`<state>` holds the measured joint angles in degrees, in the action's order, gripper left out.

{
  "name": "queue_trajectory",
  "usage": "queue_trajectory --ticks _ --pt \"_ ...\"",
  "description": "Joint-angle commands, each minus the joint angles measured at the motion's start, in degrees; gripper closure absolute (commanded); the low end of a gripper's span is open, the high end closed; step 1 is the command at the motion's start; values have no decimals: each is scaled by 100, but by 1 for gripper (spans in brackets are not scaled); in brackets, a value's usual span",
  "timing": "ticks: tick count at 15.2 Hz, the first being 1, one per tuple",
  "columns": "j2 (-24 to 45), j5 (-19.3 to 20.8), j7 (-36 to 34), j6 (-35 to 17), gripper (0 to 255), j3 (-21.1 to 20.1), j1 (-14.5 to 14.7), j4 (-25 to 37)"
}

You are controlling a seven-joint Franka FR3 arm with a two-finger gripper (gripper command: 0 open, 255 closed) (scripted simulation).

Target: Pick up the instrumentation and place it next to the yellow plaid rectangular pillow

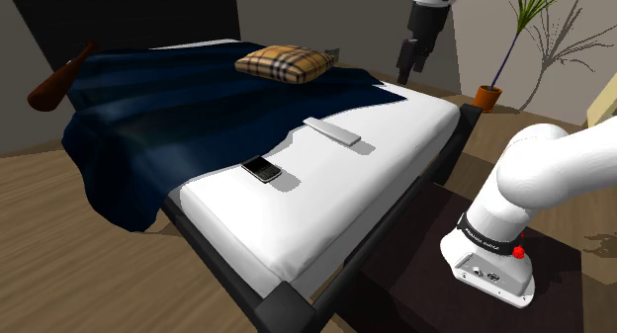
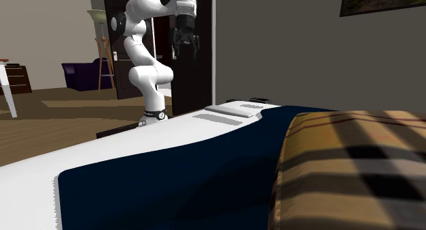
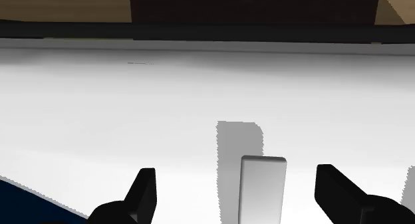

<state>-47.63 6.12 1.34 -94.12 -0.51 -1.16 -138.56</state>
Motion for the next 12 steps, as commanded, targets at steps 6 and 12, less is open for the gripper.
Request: queue_trajectory --ticks 6,12 --pt "926 -137 -161 -854 0 -15 41 -26" --pt "2178 -297 -304 -1772 0 -35 98 200"
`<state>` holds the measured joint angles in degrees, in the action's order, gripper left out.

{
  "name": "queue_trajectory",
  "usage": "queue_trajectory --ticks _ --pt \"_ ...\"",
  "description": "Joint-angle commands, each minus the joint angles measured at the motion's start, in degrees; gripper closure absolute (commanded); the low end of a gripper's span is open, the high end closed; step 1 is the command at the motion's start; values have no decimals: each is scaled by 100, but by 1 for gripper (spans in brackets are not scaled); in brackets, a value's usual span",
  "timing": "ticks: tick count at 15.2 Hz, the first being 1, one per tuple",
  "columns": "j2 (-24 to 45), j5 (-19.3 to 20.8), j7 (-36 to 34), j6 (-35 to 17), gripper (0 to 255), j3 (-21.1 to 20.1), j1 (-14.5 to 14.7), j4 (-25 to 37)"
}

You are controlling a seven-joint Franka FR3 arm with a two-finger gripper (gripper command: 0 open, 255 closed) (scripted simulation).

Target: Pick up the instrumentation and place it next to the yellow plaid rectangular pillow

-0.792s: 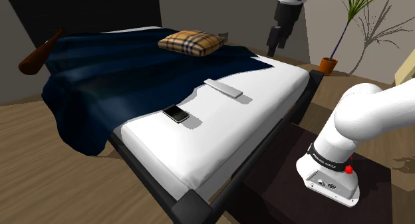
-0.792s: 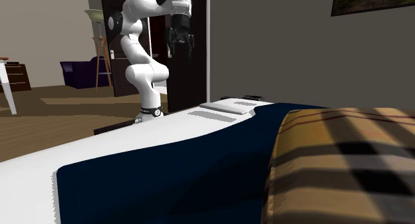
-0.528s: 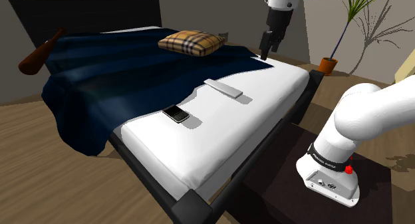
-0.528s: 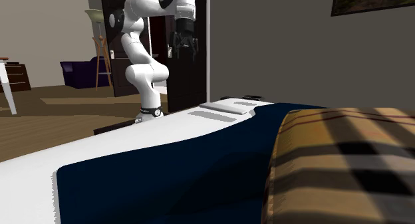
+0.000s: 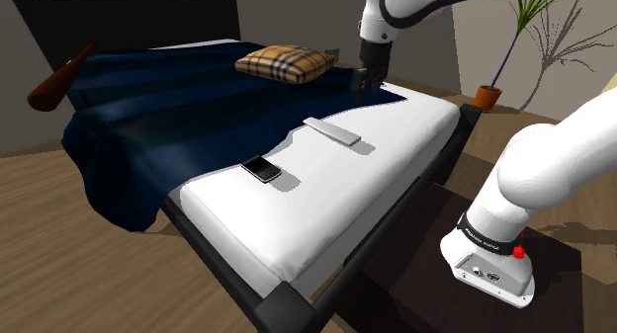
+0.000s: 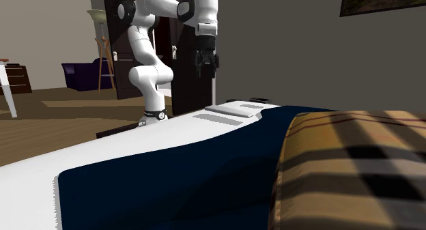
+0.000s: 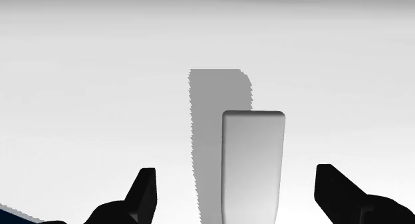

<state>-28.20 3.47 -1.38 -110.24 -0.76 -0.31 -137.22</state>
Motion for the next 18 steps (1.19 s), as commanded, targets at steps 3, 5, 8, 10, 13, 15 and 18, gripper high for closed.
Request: queue_trajectory --ticks 3,5,8,10,13,15,18 --pt "897 -116 -81 -554 0 -23 41 282" --pt "1345 -173 -106 -788 0 -33 60 463" --pt "2022 -261 -135 -1091 0 -47 88 788" --pt "2375 -308 -146 -1225 0 -55 103 982" --pt "2479 -304 -148 -1457 0 -54 102 854" --pt "2554 -301 -151 -1611 0 -54 101 774" --pt "2659 -297 -153 -1811 0 -54 101 680"
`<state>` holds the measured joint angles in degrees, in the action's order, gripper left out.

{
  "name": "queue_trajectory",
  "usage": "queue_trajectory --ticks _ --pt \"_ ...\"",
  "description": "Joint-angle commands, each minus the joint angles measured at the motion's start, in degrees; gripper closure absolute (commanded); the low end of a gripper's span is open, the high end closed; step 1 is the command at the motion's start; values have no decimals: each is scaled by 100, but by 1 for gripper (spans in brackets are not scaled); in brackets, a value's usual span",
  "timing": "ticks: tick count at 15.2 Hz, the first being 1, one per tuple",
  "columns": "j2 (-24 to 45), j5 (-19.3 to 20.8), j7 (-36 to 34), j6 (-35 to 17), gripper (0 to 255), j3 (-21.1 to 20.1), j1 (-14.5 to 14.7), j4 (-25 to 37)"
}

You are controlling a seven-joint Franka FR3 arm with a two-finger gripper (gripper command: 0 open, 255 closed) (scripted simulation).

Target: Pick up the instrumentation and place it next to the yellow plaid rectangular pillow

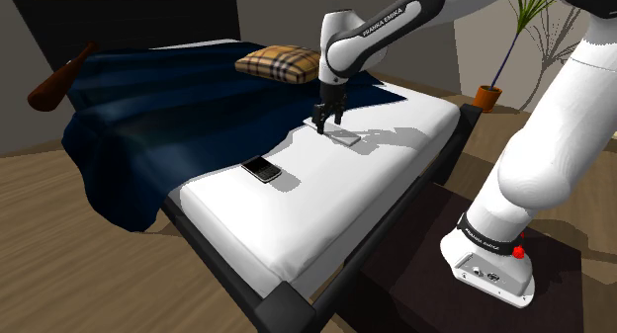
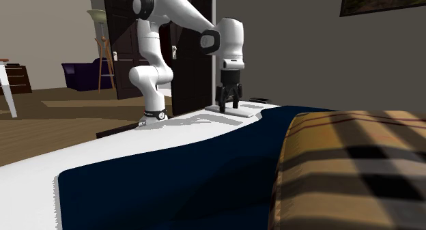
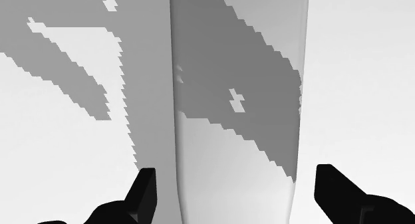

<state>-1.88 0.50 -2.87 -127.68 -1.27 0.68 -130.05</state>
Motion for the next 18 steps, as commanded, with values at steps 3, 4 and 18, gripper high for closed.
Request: queue_trajectory --ticks 3,4,18 --pt "27 1 -5 -67 0 -2 2 -37" --pt "27 1 -5 -67 0 -2 2 -37" --pt "-16 -1 -3 10 255 -2 2 -3"
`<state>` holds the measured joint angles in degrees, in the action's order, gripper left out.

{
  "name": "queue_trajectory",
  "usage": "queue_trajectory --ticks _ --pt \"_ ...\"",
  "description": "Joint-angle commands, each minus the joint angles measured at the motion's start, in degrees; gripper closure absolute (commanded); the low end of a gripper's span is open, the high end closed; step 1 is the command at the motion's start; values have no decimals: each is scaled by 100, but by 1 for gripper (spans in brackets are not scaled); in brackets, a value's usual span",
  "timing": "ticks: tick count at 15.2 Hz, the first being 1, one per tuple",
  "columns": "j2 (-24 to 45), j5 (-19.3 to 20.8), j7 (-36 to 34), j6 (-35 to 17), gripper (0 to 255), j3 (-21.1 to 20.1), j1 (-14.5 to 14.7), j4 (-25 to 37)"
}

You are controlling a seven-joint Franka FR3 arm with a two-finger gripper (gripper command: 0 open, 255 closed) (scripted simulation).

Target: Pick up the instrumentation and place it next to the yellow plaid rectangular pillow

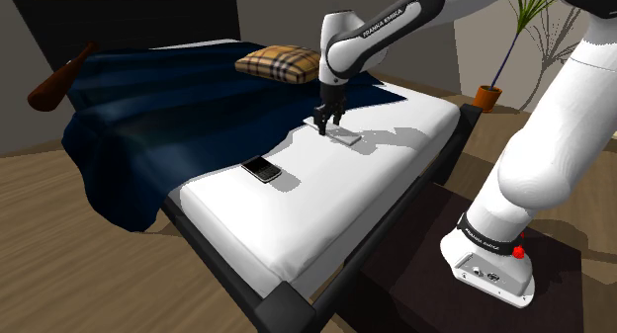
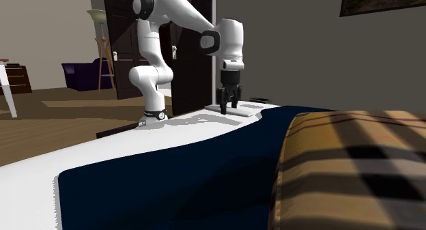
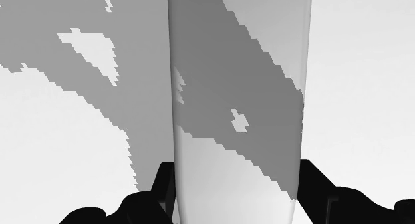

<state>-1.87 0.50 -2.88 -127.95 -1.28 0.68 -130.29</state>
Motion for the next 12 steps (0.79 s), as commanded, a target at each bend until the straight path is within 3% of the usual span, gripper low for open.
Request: queue_trajectory --ticks 1,12 --pt "-59 -3 0 115 255 -1 2 57" --pt "-428 -16 14 964 255 0 2 537"
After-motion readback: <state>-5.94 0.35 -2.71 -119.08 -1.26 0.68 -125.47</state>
